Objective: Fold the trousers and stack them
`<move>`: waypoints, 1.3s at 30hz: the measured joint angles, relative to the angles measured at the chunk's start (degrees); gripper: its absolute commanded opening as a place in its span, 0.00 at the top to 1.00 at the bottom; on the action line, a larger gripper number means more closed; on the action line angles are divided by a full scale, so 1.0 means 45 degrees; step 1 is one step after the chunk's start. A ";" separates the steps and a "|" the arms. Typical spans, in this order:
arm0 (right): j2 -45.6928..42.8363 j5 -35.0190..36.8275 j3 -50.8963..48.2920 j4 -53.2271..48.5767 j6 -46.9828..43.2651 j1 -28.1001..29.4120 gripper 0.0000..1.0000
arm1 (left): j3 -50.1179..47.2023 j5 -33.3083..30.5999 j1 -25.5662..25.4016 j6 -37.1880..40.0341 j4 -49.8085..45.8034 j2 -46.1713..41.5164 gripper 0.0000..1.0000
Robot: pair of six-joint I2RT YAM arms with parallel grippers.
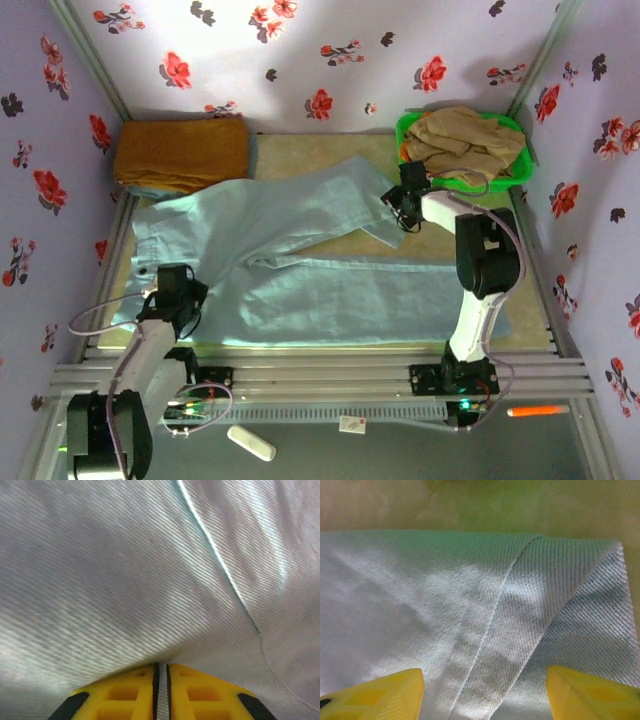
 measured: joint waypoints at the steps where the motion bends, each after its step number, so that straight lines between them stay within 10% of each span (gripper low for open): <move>1: 0.0112 0.0015 0.0102 -0.0039 0.0010 0.0000 0.34 | 0.0010 0.0034 0.0131 0.0005 -0.0170 -0.0058 0.87; 17: 0.0690 0.0792 0.0646 -0.0029 -0.0748 0.0005 0.99 | -0.0097 0.0578 0.0821 0.0053 -0.0350 -0.0296 0.87; 31: -0.3230 0.1977 0.2458 -0.1549 -0.3478 0.1491 1.00 | 0.0437 0.1112 0.0879 0.0544 -0.1078 -0.0835 0.87; 39: -0.4682 0.4075 0.0189 -0.1525 -0.3147 0.7533 1.00 | 0.0636 0.1292 0.1224 0.0743 -0.1724 -0.1855 0.87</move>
